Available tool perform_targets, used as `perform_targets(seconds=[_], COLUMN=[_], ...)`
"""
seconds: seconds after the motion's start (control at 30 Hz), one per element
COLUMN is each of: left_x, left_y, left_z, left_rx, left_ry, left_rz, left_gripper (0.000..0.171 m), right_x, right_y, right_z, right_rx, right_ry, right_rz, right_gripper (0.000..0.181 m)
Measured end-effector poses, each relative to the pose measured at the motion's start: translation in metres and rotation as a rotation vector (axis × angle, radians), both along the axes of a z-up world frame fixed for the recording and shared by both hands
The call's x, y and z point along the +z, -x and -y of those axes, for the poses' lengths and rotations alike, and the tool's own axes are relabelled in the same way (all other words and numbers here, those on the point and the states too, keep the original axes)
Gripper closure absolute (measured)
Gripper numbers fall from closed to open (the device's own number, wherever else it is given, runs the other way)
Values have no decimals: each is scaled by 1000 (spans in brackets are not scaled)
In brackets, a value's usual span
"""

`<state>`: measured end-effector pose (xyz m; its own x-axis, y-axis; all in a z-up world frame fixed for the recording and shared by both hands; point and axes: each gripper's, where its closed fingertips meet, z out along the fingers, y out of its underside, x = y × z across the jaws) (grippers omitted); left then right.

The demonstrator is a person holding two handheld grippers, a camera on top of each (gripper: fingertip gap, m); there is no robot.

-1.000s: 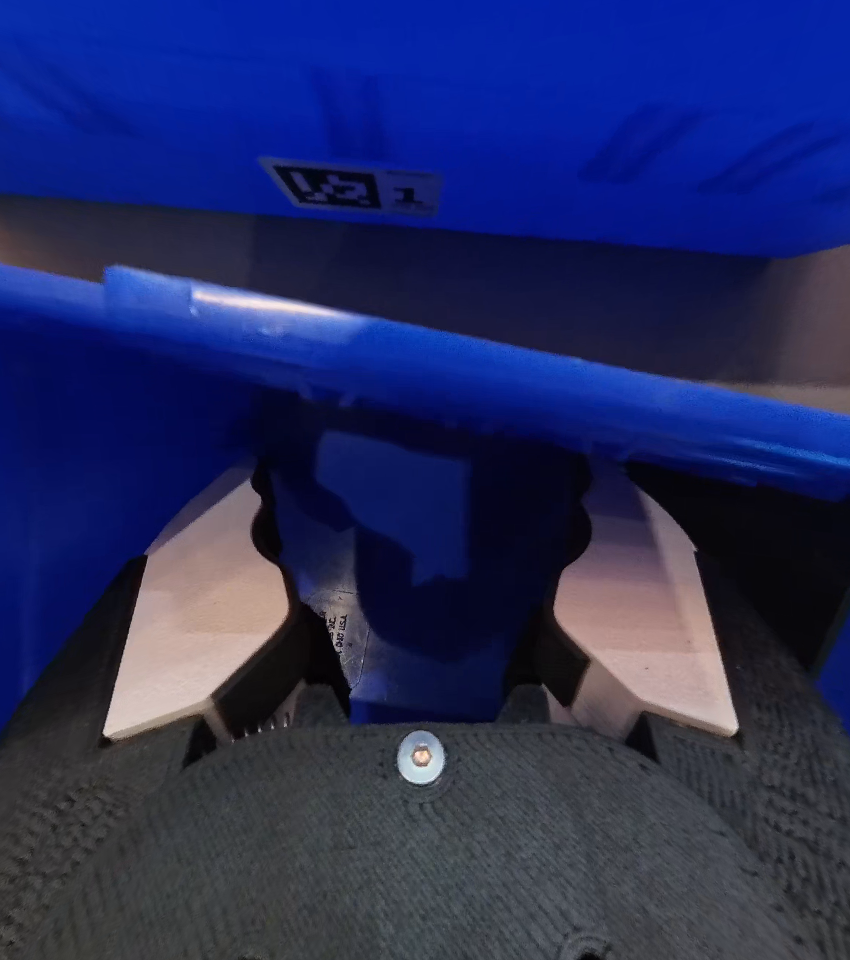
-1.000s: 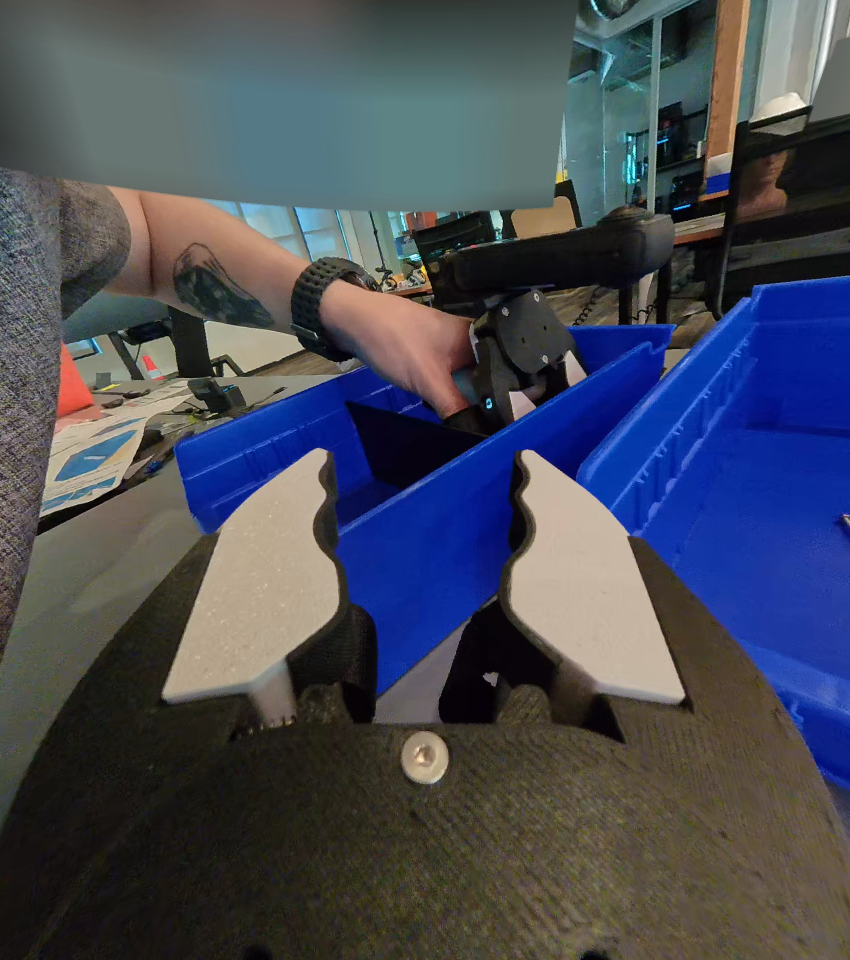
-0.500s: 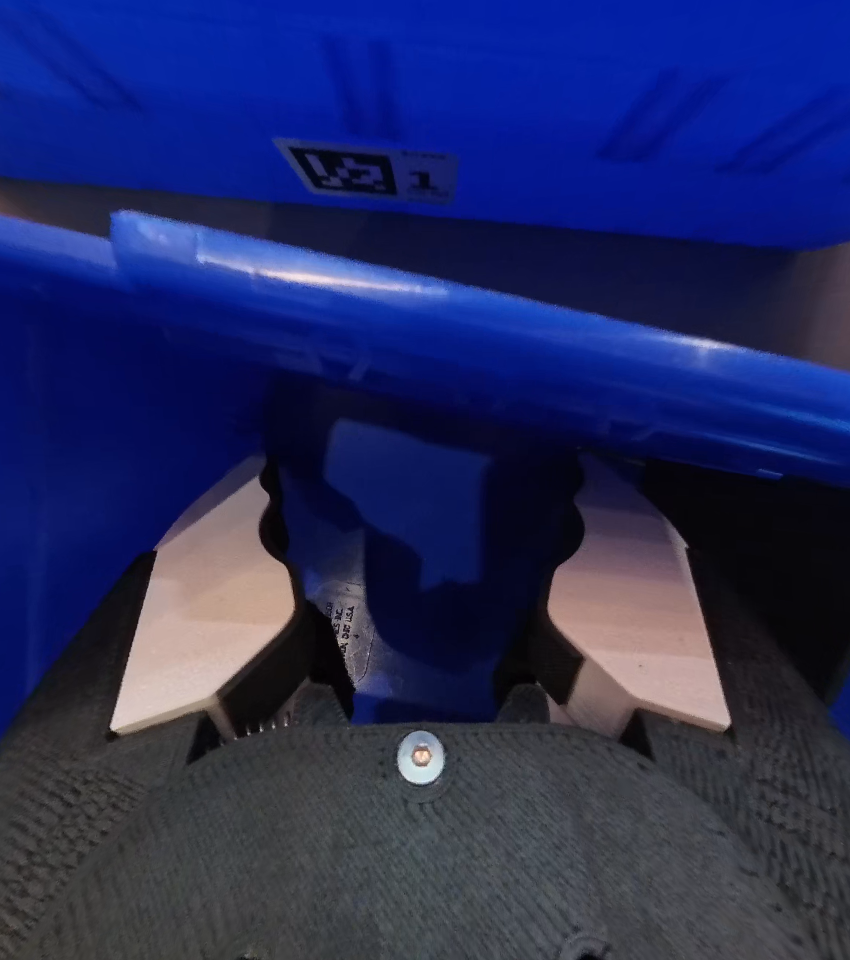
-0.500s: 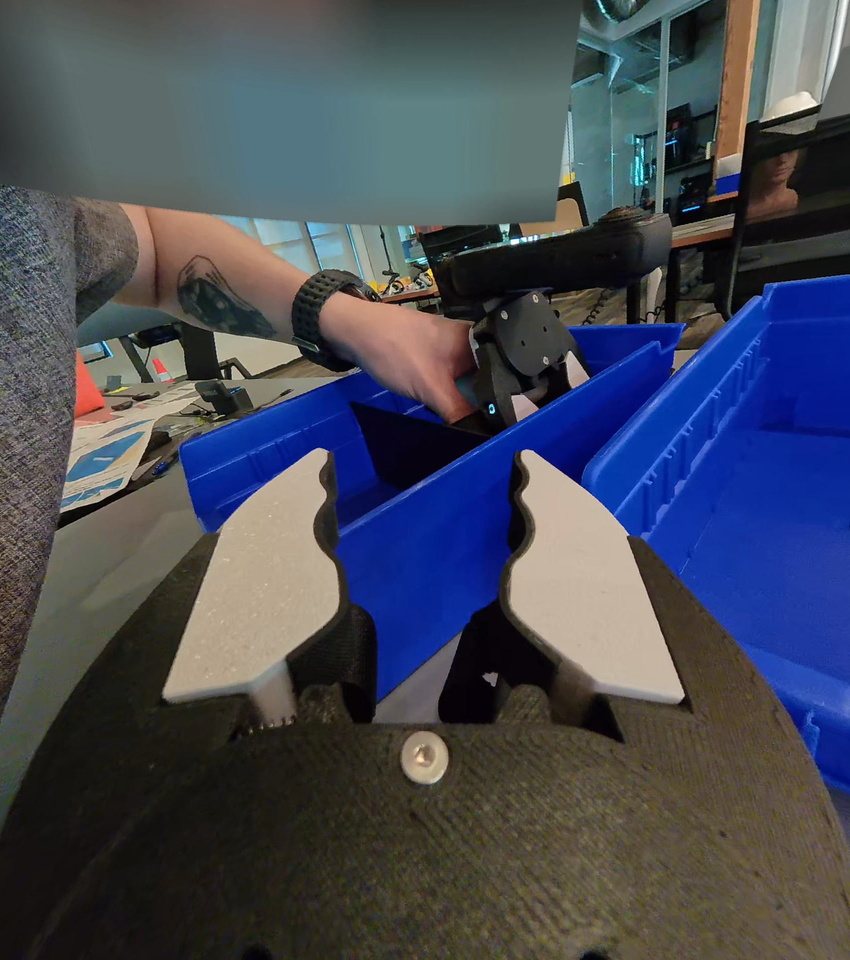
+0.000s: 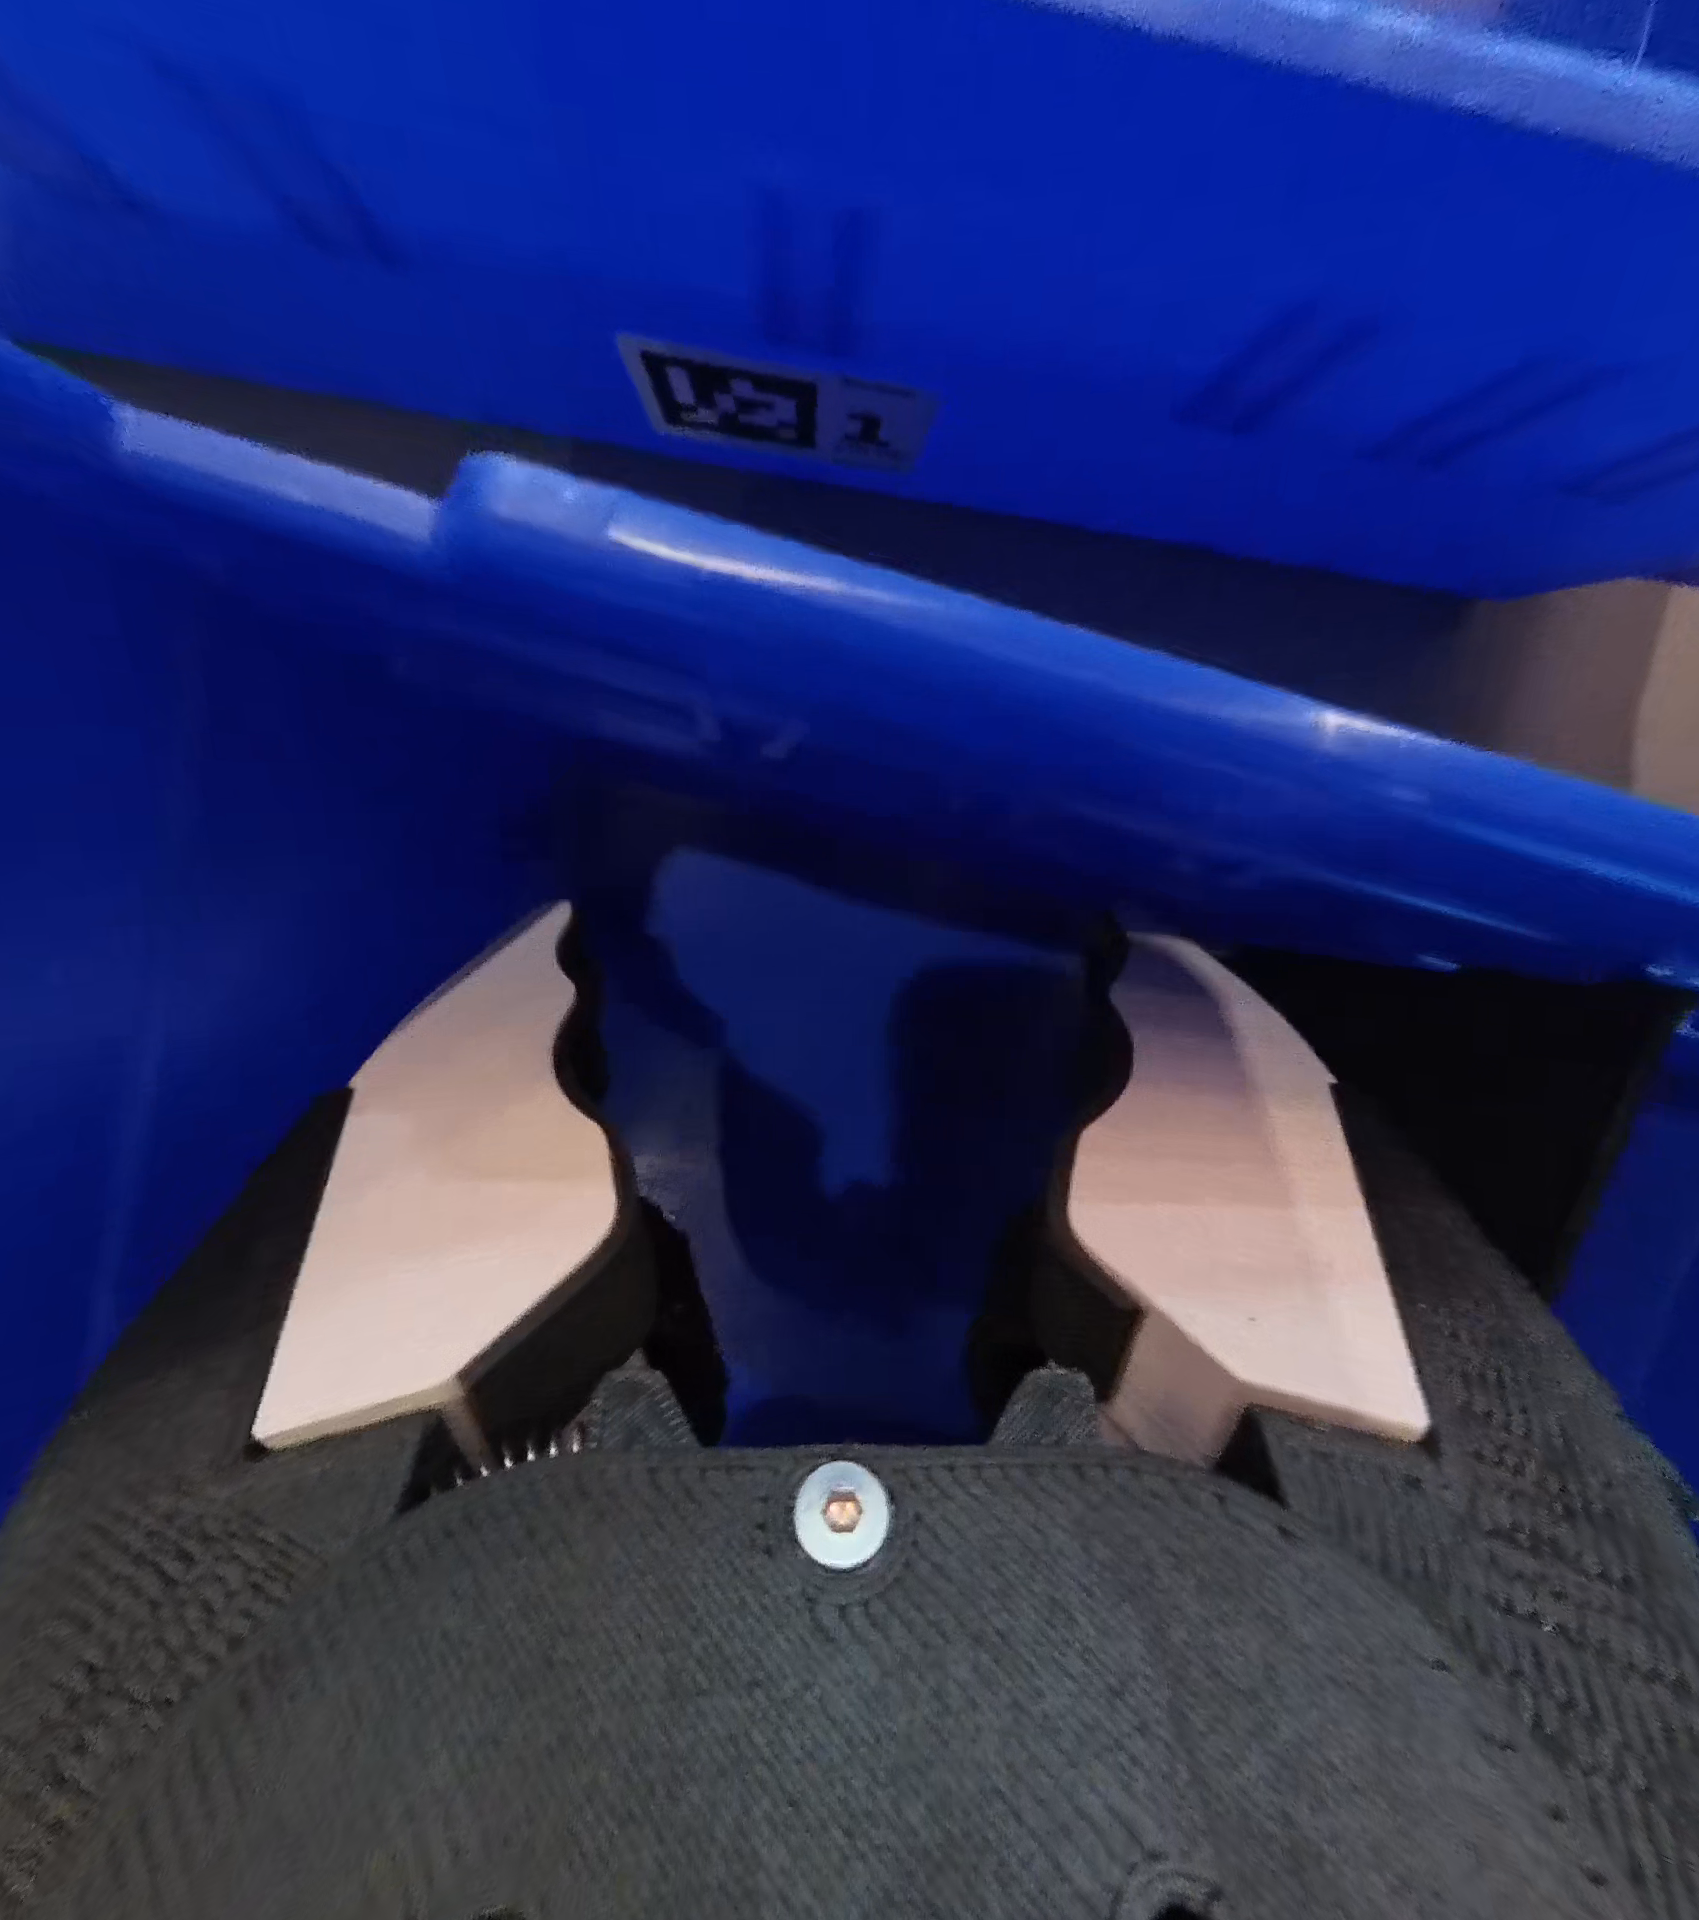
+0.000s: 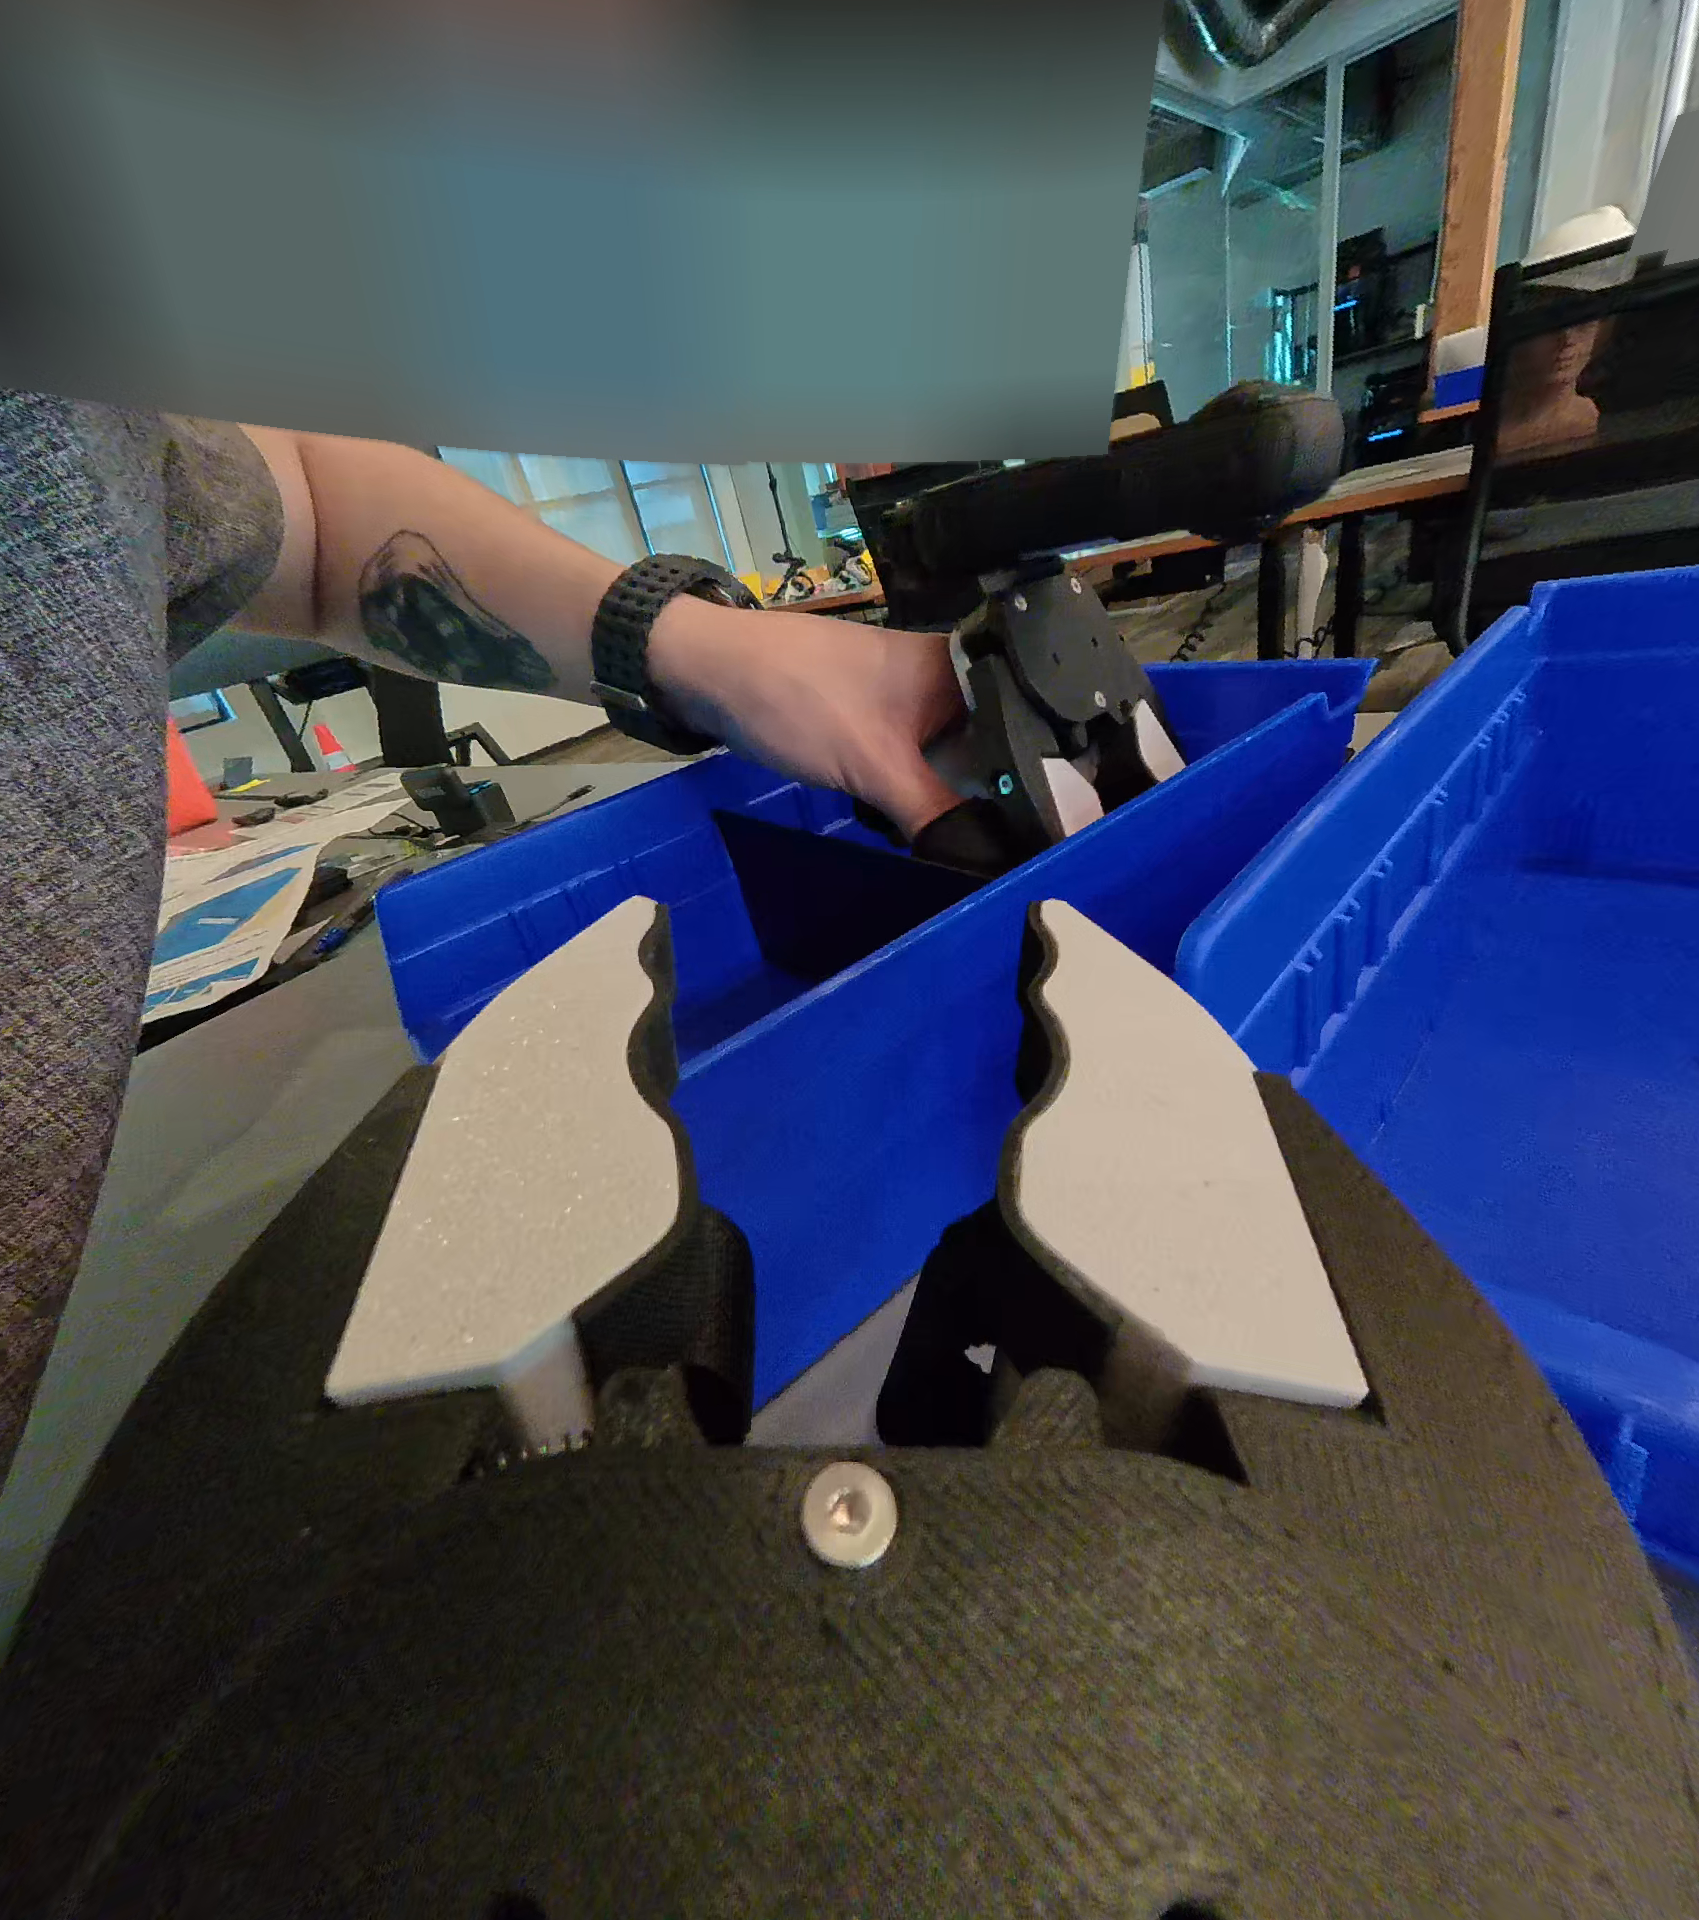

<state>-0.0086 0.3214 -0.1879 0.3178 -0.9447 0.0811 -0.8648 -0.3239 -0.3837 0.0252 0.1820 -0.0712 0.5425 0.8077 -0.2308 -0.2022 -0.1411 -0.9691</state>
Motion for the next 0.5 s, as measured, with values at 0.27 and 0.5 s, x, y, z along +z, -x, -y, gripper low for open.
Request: perform_targets(seconds=[0.27, 0.5], left_x=[-6, -7], left_y=[-2, -3], left_z=[-1, -2], left_rx=[1, -2], left_ry=[-29, -42], left_rz=[-10, -12], left_gripper=[73, 66], right_x=[2, 2], right_y=[2, 5], right_z=[2, 3], right_rx=[3, 19], right_ry=[-10, -10], right_rz=[-11, -17], right_gripper=[117, 117])
